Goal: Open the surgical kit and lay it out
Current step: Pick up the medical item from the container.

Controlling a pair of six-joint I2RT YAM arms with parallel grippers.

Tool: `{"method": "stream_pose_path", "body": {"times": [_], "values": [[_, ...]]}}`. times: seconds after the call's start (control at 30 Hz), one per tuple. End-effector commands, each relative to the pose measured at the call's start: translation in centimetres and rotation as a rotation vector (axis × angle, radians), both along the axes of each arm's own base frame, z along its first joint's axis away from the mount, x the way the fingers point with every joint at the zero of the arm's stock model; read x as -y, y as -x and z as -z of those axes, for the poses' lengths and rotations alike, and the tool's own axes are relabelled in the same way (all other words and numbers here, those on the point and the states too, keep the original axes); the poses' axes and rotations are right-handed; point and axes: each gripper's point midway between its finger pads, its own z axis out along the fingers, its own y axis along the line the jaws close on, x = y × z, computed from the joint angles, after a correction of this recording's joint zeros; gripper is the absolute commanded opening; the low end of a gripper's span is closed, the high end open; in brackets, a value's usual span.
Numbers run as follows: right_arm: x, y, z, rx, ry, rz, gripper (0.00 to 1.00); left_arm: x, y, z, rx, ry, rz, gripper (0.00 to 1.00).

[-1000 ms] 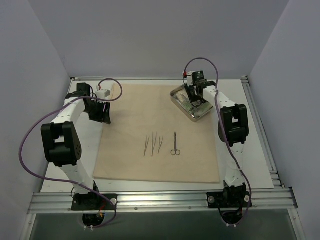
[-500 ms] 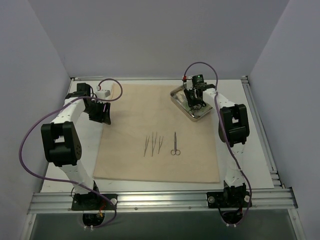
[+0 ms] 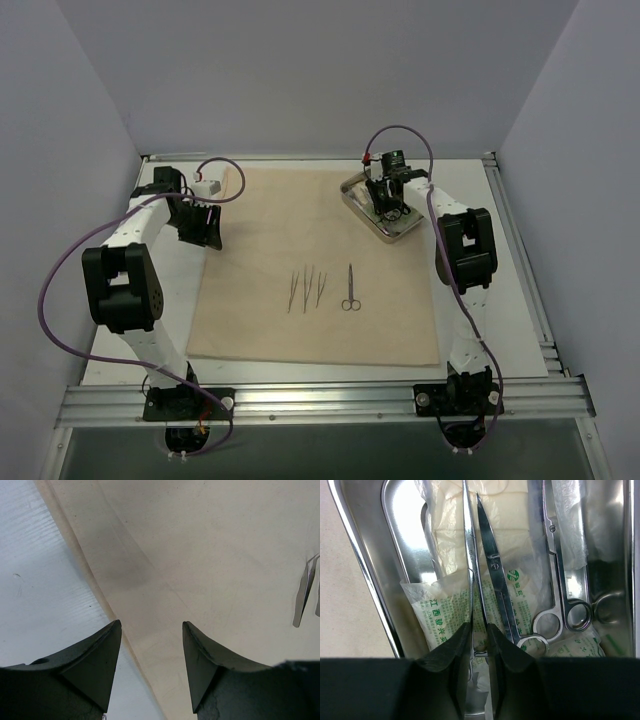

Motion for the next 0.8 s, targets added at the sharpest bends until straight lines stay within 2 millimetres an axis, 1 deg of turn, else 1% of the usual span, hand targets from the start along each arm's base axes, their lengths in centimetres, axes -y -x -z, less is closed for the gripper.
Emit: {"method": "stream_pose_path", "body": {"times": [0.0, 0.03, 0.1, 0.2, 0.33, 0.37, 0.43, 0.5, 0.67, 0.77], "values": [[-0.4, 0.2, 0.4, -0.023, 0.002, -0.001, 0.15, 0.1, -1.2, -1.7, 0.046, 0.023, 0.008, 0.61], [-0.5, 0.3, 0.4, -0.025, -0.002, -0.005, 0.10, 0.1, -1.2, -1.6, 0.046, 0.023, 0.008, 0.61], [-0.6, 0.3, 0.7, -0.030, -0.007, -0.006, 0.10, 0.1, -1.2, -1.6, 0.045, 0.023, 0.008, 0.61], [-0.4, 0.2, 0.3, -0.020, 0.002, 0.007, 0.10, 0.2, -1.2, -1.5, 0.044, 0.022, 0.010, 0.61], [-0.4, -0.3, -1.6, 0.026, -0.001, 0.018, 0.13, 0.1, -1.2, -1.5, 0.044, 0.022, 0.010, 0.61], [-0.5, -0.6, -2.5, 0.045, 0.000, 0.021, 0.14, 0.2, -1.2, -1.5, 0.041, 0.024, 0.009, 0.61], [-0.2, -0.7, -3.0, 0.055, 0.009, 0.027, 0.13, 0.2, -1.2, -1.5, 0.041, 0.025, 0.010, 0.61], [0.4, -0.7, -2.9, 0.046, 0.027, 0.036, 0.12, 0.2, -1.2, -1.5, 0.041, 0.025, 0.010, 0.61], [0.9, -0.2, -1.7, 0.014, 0.047, 0.035, 0.11, 0.2, -1.2, -1.7, 0.047, 0.025, 0.012, 0.61], [1.0, -0.3, -1.8, 0.024, 0.049, 0.042, 0.11, 0.2, -1.2, -1.6, 0.044, 0.025, 0.012, 0.61]]}}
